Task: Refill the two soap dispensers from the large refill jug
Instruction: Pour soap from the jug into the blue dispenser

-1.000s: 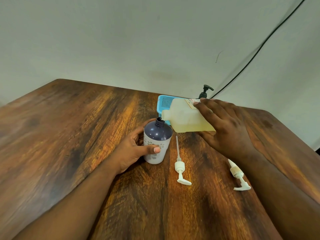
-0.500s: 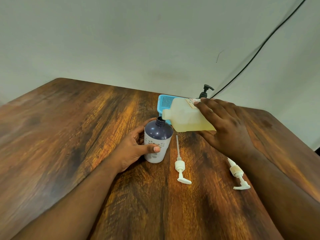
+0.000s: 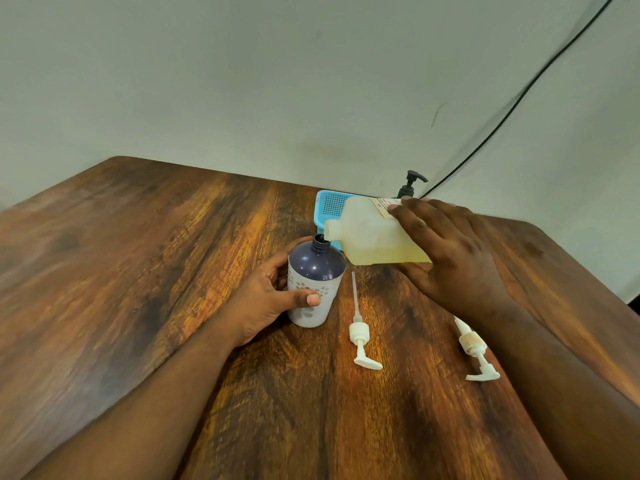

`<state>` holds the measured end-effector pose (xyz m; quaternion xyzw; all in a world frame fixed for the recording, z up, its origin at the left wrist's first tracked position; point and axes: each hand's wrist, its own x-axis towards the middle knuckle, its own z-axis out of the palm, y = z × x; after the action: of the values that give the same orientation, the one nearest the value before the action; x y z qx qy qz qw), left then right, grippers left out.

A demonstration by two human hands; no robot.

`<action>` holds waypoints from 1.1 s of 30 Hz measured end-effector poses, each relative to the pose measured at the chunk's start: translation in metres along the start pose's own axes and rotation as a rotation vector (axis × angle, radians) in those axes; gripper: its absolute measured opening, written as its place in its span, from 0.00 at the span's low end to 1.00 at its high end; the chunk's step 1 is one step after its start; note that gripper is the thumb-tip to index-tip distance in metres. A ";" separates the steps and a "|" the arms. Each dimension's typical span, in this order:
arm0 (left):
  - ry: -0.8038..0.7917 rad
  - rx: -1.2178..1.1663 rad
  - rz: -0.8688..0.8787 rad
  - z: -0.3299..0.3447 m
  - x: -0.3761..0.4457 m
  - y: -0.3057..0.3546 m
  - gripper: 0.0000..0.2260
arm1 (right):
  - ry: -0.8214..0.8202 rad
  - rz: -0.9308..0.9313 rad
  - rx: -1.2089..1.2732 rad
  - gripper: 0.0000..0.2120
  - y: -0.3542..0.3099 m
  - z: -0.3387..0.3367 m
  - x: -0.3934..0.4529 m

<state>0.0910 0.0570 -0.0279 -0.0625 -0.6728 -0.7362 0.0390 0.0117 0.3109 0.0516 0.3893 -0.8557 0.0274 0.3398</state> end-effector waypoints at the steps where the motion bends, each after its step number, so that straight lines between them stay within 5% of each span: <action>1: -0.002 -0.002 -0.002 0.000 0.000 -0.001 0.35 | 0.001 -0.001 -0.001 0.38 0.000 0.000 0.000; 33: 0.005 -0.021 -0.022 -0.001 0.001 -0.002 0.38 | -0.007 -0.036 -0.045 0.36 0.004 -0.003 0.004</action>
<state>0.0894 0.0559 -0.0297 -0.0540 -0.6655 -0.7438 0.0321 0.0087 0.3121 0.0574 0.3970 -0.8501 0.0008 0.3459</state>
